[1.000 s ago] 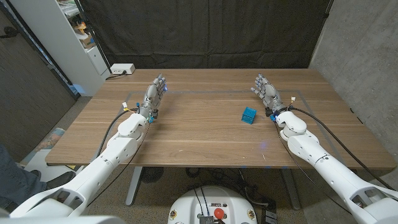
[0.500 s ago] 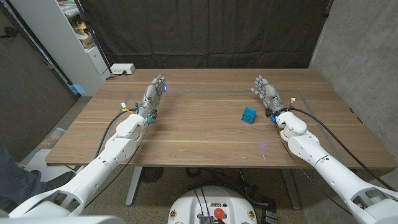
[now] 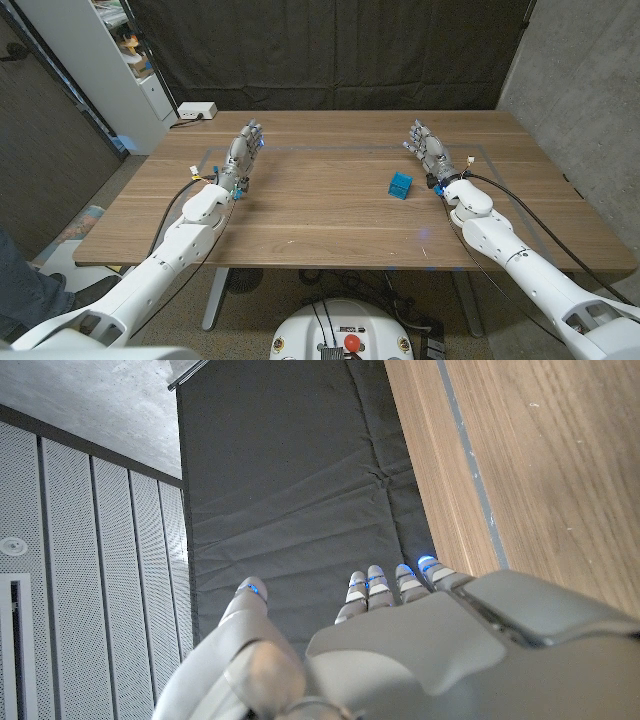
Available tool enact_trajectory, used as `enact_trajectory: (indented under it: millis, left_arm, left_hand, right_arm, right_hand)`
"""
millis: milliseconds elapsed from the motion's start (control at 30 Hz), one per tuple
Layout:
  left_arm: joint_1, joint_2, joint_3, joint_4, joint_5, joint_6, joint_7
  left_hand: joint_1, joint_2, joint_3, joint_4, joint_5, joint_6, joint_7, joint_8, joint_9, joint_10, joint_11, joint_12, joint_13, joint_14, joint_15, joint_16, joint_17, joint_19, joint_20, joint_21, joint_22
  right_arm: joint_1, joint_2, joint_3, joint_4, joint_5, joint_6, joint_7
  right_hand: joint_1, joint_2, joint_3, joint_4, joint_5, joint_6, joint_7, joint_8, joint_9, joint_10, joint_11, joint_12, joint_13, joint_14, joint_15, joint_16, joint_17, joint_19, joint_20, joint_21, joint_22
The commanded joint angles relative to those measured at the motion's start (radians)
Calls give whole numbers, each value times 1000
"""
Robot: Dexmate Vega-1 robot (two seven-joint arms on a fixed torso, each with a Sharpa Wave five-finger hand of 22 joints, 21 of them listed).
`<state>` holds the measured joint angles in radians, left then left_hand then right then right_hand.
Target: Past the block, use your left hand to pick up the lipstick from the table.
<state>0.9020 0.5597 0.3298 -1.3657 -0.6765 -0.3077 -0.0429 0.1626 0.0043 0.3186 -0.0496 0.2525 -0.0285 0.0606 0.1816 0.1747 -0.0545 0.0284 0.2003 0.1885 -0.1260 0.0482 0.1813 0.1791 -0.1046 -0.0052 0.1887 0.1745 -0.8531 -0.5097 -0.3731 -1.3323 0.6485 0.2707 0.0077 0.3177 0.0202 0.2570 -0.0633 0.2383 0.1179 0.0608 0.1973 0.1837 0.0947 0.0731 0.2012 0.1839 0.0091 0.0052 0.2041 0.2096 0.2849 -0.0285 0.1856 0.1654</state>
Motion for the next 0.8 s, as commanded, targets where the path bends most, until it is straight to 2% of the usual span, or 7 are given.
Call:
enact_trajectory:
  millis: [33,800]
  left_arm:
    - [12,11,-6,-19,1,-6,1]
    - [69,51,-31,-107,13,-2,40]
  left_hand:
    - [8,0,3,-5,-1,5,5,6,3,-7,-3,8,3,-6,2,6,3,-3,3,3,3]
    - [9,4,2,-7,-4,6,4,6,3,-6,-1,8,3,-6,3,6,3,-6,5,3,4]
  right_arm:
    - [4,2,-2,10,5,-3,7]
    - [11,-2,0,15,5,2,18]
  right_hand:
    - [5,6,5,-2,7,8,-6,1,5,7,-1,-3,5,3,7,1,3,-1,5,2,4]
    - [2,8,4,-3,7,4,-7,-1,5,2,-3,-5,5,2,9,0,3,-3,9,2,4]
